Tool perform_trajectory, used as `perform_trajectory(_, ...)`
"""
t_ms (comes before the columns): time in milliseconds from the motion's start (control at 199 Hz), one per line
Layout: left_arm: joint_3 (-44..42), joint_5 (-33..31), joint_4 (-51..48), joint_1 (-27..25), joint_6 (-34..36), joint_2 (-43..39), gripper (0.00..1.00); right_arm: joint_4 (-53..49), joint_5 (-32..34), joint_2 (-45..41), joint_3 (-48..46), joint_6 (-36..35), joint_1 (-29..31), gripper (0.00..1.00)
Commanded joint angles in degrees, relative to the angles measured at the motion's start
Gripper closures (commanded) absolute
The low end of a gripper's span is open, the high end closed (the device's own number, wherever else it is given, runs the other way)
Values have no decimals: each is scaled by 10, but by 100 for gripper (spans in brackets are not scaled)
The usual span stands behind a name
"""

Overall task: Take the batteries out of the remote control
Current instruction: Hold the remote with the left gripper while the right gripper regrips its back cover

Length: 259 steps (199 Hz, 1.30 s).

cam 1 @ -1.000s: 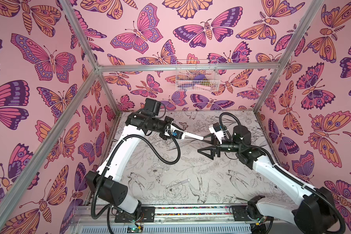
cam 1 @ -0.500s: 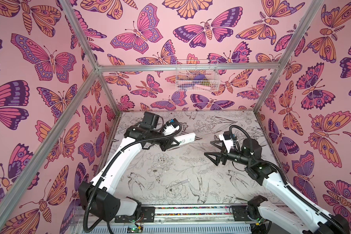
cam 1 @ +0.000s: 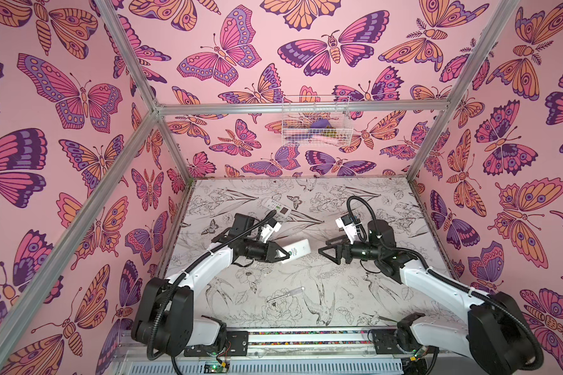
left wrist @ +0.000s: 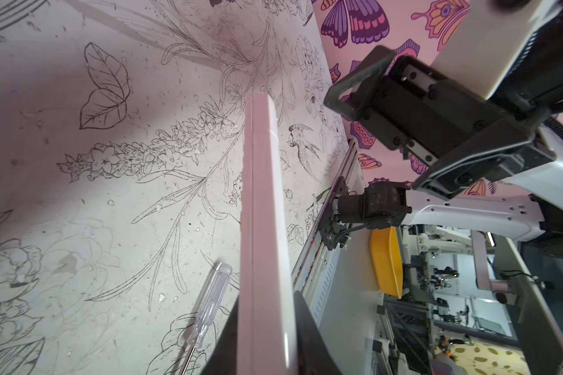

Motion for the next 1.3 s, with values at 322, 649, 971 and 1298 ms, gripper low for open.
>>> perform_trajectory(322, -62, 59, 148, 5, -34, -26, 100, 105, -55, 114, 42, 52, -1, 15)
perform_trajectory(649, -59, 62, 152, -2, -35, -24, 100, 127, -73, 179, 86, 55, 20, 29)
perform_trajectory(971, -53, 61, 155, -11, -35, -17, 100, 121, -64, 207, 94, 43, 29, 41)
perform_trajectory(1298, -51, 59, 155, -11, -34, -18, 100, 106, -58, 213, 96, 31, 32, 50)
